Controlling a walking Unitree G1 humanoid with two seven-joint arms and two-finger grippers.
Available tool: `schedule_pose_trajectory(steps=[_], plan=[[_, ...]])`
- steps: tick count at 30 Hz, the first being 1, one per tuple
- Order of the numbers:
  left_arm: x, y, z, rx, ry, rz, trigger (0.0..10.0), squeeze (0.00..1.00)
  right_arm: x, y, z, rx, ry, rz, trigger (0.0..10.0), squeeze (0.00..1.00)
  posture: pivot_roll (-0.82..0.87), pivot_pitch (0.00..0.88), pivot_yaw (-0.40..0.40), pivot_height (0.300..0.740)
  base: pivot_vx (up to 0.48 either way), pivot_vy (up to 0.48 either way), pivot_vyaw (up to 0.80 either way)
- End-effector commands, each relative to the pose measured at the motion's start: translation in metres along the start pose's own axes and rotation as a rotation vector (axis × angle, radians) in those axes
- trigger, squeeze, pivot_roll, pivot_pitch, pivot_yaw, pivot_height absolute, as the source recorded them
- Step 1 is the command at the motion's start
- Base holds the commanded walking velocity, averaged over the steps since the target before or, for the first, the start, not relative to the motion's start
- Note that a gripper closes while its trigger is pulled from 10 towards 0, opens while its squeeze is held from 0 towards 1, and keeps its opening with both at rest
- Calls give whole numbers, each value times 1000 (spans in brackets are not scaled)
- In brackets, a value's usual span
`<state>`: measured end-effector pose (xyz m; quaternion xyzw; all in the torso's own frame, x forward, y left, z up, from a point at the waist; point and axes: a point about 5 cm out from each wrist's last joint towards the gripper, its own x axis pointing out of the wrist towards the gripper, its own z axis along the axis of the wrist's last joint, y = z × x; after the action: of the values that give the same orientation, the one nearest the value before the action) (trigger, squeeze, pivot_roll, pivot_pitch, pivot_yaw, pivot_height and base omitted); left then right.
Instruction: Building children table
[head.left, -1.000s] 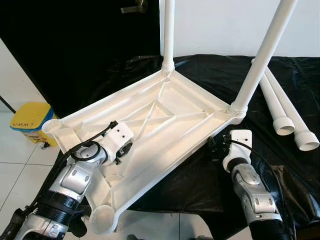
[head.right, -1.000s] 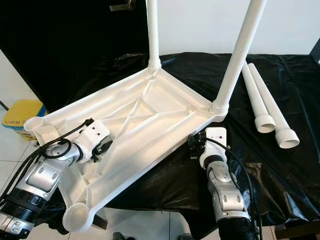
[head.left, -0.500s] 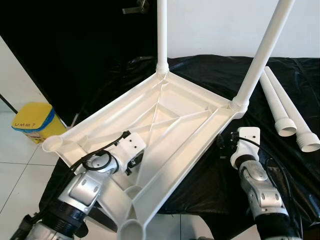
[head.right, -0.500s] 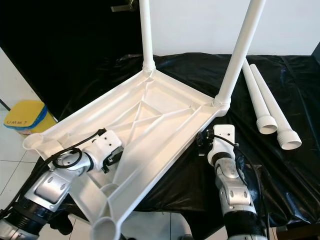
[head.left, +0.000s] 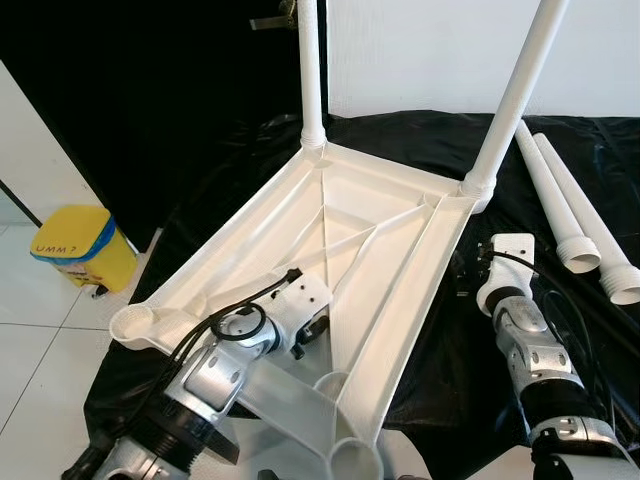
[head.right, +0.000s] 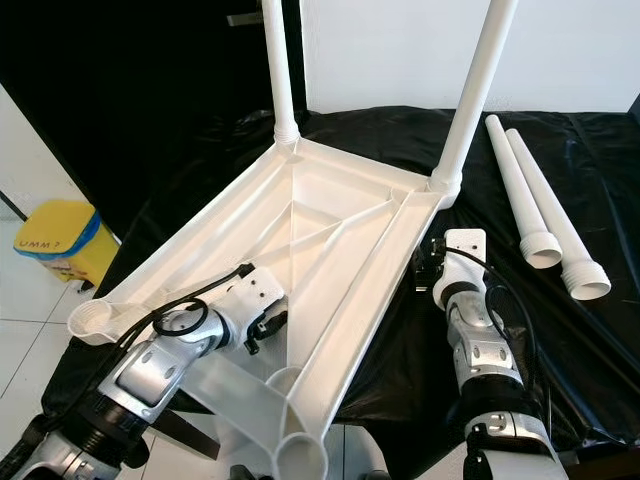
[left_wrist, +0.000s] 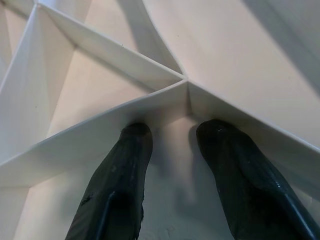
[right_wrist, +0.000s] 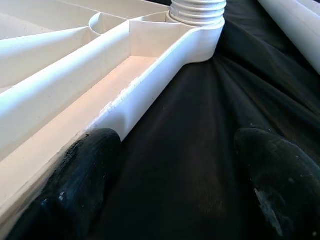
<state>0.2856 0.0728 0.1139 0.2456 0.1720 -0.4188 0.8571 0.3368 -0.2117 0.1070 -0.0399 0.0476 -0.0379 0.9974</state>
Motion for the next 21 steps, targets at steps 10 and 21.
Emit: schedule_pose_trajectory(steps=[10,21], plan=[[-8,3,25,2,-124,-78,10000,0,-3,8,-4,-28,-16,4,10000,0,-178,81,41,740,0,0,0],[-35,32,26,63,-233,92,10000,0,-20,-4,-3,-48,-79,-49,10000,0,-181,76,44,740,0,0,0]])
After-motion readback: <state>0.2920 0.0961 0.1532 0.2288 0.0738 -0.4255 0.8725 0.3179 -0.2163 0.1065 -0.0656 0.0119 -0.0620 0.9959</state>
